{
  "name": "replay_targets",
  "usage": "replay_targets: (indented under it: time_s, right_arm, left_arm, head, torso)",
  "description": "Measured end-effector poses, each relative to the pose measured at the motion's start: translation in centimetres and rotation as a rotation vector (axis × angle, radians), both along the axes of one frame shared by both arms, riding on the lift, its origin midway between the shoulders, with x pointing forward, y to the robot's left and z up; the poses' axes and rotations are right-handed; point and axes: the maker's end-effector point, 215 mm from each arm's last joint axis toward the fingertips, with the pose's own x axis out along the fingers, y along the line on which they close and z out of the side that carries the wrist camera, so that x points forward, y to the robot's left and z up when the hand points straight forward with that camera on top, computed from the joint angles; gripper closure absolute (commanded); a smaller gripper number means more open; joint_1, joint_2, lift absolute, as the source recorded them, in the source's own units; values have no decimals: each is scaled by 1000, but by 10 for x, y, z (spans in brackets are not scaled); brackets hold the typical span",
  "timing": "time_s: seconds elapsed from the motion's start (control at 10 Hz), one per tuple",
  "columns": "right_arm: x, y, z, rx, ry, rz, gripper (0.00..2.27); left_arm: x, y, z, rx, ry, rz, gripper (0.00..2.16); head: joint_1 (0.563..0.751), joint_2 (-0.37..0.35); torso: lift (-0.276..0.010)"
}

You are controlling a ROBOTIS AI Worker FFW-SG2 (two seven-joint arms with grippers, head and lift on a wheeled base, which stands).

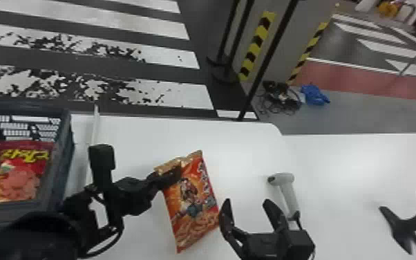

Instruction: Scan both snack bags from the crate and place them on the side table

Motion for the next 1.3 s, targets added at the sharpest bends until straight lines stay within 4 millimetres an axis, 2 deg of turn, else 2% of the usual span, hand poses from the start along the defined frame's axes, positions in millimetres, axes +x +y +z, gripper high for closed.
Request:
replay_targets:
  time_s: [0.3, 0.6, 0.7, 0.9, 1.0, 1.2, 1.3]
  right_arm:
    - [-3, 0, 2, -1, -5, 1, 80]
    - [-6, -2, 5, -4, -12, -2, 43]
    - [-7, -3, 5, -5, -12, -3, 16]
    - [-7, -5, 5, -4, -12, -8, 60]
    - [-5, -6, 6, 0, -14, -9, 60]
    - [2, -2, 9, 10, -20, -5, 63]
    - [5, -1, 9, 13, -20, -3, 63]
  left_arm:
    - [-2, -10, -6, 75, -25, -47, 29]
    - [20, 11, -6, 163, -78, 20, 29]
    - [34, 25, 0, 204, -116, 68, 29]
    - [49, 67, 32, 250, -243, 194, 36]
    - [47, 89, 51, 268, -301, 253, 60]
    - [34, 138, 91, 307, -397, 378, 66]
    - [25, 161, 104, 344, -429, 437, 66]
  head:
    - [695, -350]
    - [695, -350]
    - [695, -350]
    - [695, -350]
    - [695, -350]
    - [695, -300]
    - [695, -285]
  torso:
    - [-98]
    - [-98]
    - [-98]
    - [-98]
    - [-98]
    - [-98]
    - [-98]
